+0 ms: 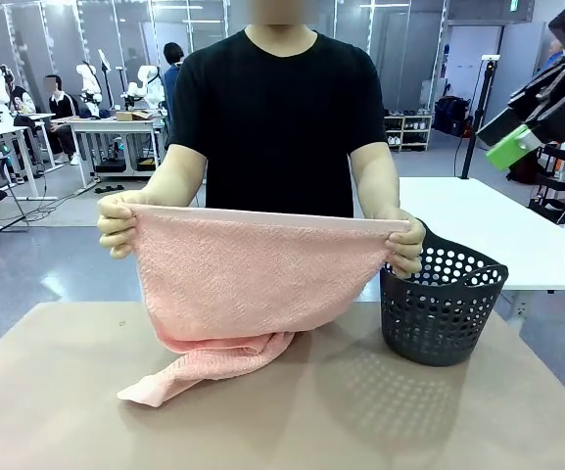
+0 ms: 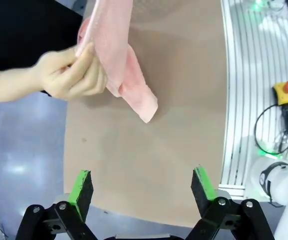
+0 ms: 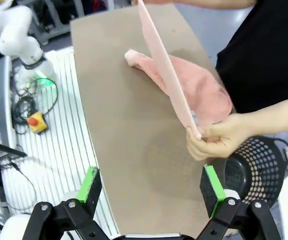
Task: Fold the towel.
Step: Grab the top end of the 100 cm Hotel Towel extended by the human.
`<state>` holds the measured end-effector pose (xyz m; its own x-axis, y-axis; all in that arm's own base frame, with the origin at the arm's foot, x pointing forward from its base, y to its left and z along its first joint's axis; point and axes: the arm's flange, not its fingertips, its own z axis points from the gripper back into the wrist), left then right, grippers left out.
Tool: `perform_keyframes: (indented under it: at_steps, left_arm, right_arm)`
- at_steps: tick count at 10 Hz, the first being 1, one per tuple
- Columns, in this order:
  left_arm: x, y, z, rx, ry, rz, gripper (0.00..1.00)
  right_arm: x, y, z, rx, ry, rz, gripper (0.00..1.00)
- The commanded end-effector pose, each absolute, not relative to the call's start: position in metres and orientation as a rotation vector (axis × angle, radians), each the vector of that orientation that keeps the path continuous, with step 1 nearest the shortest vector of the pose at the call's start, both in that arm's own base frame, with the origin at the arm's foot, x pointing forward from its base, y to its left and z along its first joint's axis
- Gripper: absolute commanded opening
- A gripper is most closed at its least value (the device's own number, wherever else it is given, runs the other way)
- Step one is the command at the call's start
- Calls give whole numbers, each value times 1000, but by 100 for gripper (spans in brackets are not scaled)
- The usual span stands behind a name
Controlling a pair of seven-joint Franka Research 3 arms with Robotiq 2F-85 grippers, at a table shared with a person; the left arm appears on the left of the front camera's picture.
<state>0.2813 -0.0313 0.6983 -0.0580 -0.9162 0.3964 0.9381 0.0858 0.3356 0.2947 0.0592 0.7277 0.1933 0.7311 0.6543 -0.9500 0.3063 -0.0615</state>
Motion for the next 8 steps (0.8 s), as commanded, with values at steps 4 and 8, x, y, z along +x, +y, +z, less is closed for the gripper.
perform_keyframes:
  at_steps: [4, 8]
  left_arm:
    - [306, -153, 733, 255, -559, -1621, 100]
    - [321, -226, 724, 305, -453, -1585, 100]
  right_arm:
    - [312, 160, 732, 84, -611, 1603, 100]
    - [324, 196, 723, -66, -583, 1644, 100]
